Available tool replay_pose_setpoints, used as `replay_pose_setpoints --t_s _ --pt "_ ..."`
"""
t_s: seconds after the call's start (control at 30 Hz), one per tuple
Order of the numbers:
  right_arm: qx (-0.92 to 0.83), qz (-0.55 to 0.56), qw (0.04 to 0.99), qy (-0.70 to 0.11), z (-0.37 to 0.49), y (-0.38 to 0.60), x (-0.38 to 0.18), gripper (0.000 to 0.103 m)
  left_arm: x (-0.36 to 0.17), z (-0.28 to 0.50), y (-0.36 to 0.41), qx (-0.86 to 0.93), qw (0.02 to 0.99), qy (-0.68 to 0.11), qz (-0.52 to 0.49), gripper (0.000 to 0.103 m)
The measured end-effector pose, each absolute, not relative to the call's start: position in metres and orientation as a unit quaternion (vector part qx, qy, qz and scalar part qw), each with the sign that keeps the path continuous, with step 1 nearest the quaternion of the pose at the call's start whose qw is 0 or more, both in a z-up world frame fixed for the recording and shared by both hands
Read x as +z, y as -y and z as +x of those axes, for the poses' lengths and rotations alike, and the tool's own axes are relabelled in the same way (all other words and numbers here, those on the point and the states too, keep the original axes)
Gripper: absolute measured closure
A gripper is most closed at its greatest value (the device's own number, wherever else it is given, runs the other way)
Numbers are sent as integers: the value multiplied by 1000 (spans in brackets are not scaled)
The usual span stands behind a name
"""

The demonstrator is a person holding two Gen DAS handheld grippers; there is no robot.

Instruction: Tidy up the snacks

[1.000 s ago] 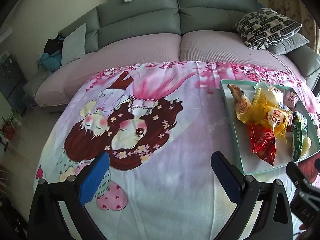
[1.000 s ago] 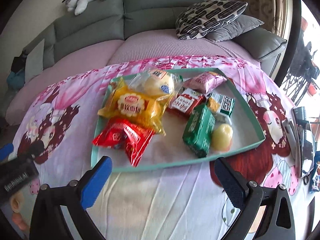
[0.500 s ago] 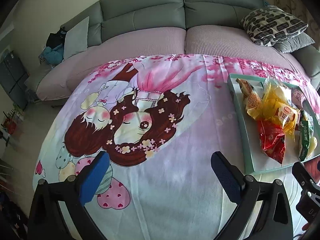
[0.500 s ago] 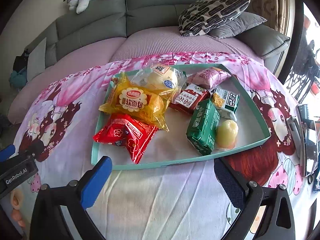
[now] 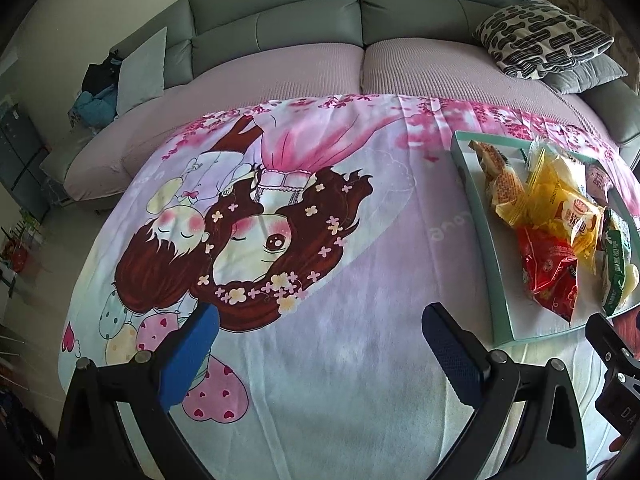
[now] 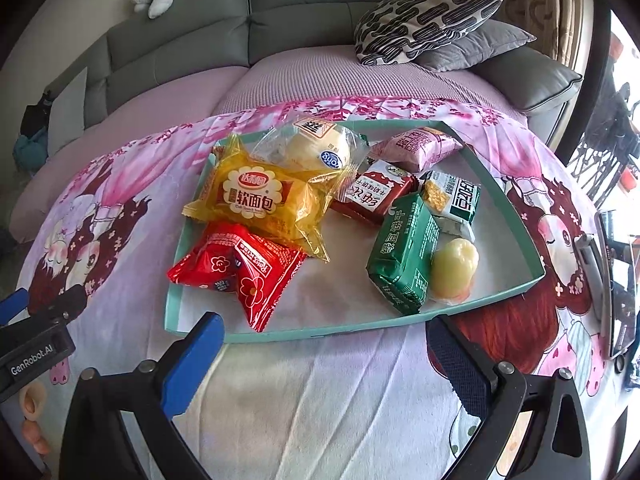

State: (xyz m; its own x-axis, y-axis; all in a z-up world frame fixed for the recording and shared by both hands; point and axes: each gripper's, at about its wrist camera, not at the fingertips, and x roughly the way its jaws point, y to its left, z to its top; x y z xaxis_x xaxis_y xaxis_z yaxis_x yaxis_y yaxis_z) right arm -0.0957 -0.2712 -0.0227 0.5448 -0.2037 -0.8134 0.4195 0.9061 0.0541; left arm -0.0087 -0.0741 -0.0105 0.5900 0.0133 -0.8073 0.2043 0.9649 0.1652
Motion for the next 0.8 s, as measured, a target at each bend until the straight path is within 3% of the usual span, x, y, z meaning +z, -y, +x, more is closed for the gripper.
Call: replay_pose_setpoints --t_s 0.8 --pt "-178 107 869 -449 -92 264 -25 0 -18 -4 71 -54 876 -465 112 2"
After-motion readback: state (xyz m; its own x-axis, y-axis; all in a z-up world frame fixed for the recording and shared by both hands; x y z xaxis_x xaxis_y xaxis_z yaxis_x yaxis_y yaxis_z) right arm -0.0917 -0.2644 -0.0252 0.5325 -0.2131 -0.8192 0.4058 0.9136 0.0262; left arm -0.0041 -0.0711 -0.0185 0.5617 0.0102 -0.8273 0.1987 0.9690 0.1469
